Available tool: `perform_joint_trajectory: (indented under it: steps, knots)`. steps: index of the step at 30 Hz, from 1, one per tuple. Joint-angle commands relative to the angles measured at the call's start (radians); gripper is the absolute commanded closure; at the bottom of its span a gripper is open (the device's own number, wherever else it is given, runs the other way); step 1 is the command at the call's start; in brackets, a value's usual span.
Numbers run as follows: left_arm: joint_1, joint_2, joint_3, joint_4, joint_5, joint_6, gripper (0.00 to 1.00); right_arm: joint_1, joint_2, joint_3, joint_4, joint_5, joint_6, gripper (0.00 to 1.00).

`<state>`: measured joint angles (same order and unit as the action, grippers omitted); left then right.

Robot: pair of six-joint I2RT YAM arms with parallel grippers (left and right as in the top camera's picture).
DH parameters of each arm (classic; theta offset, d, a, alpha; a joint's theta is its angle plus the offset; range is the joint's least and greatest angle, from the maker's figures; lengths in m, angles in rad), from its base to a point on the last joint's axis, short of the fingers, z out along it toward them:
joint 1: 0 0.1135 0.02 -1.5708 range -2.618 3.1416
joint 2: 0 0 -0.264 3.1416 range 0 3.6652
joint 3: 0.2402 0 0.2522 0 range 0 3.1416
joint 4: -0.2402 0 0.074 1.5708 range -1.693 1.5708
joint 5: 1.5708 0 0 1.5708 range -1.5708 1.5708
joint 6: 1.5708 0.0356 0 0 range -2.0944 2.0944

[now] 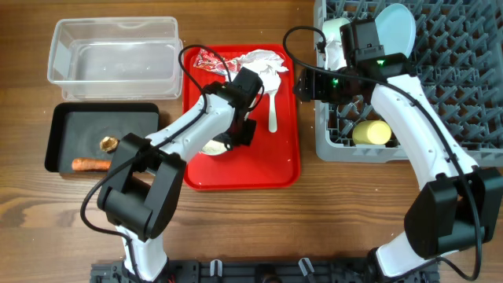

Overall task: Sort waste into correct bins and load items into the dishwasher rack
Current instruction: 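Tip the rice bowl over the black tray to dump the rice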

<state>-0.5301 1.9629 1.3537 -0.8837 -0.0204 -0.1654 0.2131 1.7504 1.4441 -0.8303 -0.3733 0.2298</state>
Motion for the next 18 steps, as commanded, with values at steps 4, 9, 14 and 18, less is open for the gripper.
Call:
perform_joint_trajectory:
  steps: [4, 9, 14, 18]
  knots:
    - [0.02, -0.006, 0.117, -0.155, -0.026, -0.008, 0.96, 0.003, -0.026, 0.003, 0.0, 0.014, -0.022, 0.25]
    - [0.183, -0.161, 0.192, -0.256, 0.049, -0.007, 0.96, 0.003, -0.026, 0.003, -0.001, 0.014, -0.021, 0.25]
    - [0.492, -0.245, 0.191, -0.316, 0.256, 0.007, 0.96, 0.003, -0.026, 0.003, -0.002, 0.014, -0.021, 0.25]
    - [0.748, -0.242, 0.148, -0.317, 0.538, 0.171, 0.96, 0.003, -0.026, 0.003, -0.016, 0.018, -0.021, 0.25]
